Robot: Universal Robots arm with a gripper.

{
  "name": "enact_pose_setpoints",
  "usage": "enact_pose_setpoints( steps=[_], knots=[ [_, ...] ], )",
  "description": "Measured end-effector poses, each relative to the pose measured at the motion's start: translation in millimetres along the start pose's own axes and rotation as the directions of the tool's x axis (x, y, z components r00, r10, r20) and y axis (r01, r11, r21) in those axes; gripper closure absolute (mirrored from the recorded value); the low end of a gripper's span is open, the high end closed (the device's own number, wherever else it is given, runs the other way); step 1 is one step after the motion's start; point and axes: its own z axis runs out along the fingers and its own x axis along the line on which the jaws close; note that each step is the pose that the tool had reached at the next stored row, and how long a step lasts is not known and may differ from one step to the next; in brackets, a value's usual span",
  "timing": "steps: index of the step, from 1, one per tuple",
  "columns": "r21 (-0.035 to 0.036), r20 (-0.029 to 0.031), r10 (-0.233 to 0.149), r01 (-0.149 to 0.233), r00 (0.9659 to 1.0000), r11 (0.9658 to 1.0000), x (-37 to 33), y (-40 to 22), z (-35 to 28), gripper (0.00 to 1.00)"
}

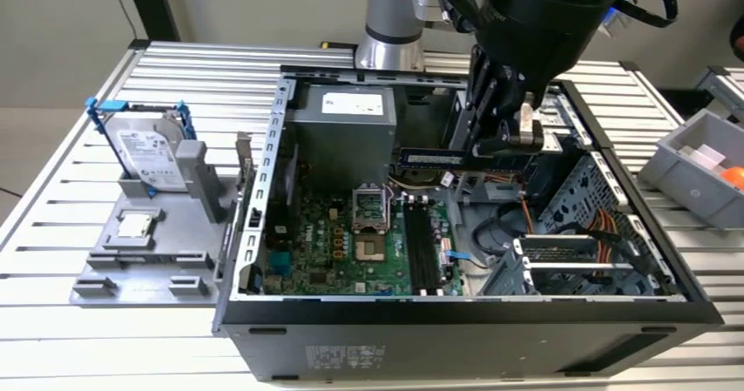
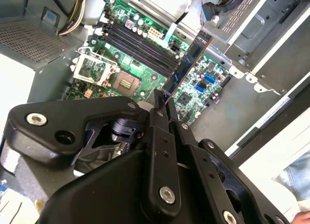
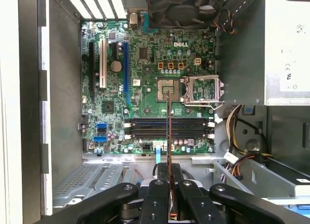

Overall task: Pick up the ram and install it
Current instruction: 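Insert the ram into the slot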

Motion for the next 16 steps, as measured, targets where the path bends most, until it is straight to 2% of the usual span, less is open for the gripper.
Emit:
enact_pose_setpoints(
  steps=[16],
  knots=[
    [0.0000, -0.0001, 0.000, 0.000, 1.0000, 1.0000, -1.0, 0.0, 0.0, 1.00]
  ],
)
